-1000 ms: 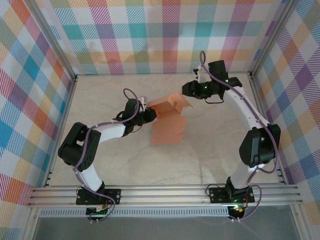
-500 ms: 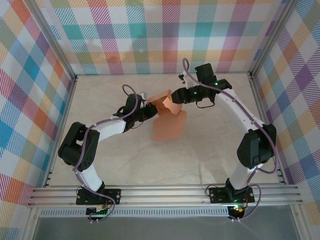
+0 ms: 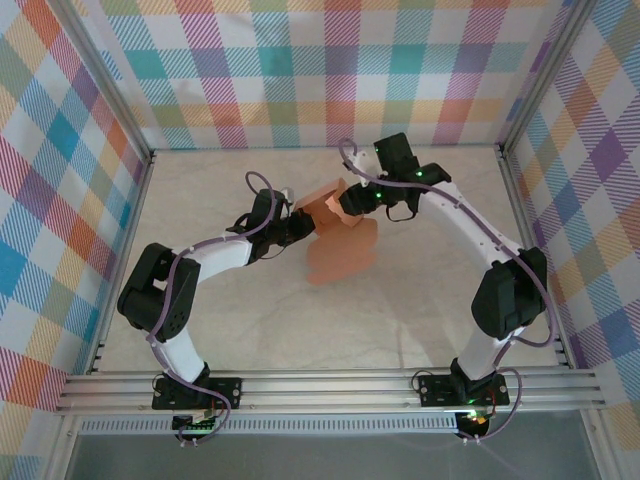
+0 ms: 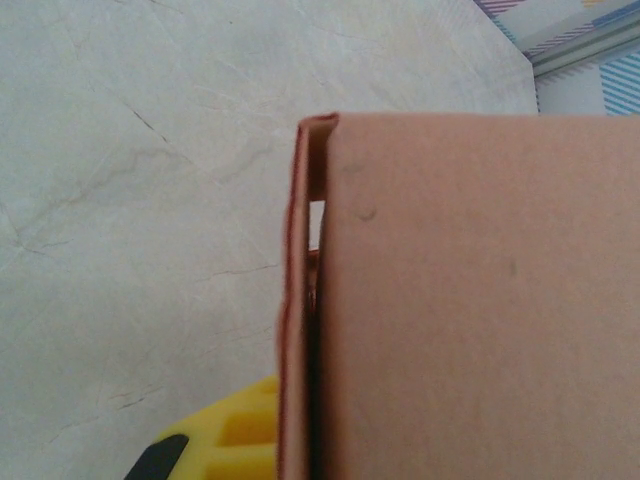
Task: Fold the paper box
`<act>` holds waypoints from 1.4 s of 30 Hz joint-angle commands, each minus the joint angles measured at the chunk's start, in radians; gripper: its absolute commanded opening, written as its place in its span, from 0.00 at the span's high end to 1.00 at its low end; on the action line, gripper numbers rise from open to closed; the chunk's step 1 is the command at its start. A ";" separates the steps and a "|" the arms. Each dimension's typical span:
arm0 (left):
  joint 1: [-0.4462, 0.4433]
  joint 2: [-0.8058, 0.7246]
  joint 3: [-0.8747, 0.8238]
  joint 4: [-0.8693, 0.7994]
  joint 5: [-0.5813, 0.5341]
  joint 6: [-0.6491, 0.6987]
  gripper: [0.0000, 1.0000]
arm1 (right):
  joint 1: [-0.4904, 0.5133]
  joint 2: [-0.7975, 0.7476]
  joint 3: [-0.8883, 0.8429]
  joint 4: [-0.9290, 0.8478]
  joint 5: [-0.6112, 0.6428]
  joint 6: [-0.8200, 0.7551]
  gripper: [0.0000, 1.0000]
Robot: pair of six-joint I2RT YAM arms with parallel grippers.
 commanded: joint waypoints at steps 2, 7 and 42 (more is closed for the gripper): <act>0.010 -0.008 0.043 0.029 0.051 -0.013 1.00 | 0.027 0.049 0.038 -0.014 0.146 -0.086 0.60; 0.010 -0.008 0.045 0.027 0.058 -0.012 1.00 | 0.060 0.072 0.045 -0.007 0.258 -0.119 0.65; 0.010 -0.005 0.063 -0.009 0.074 -0.017 1.00 | 0.209 0.219 0.090 0.088 0.783 -0.218 0.73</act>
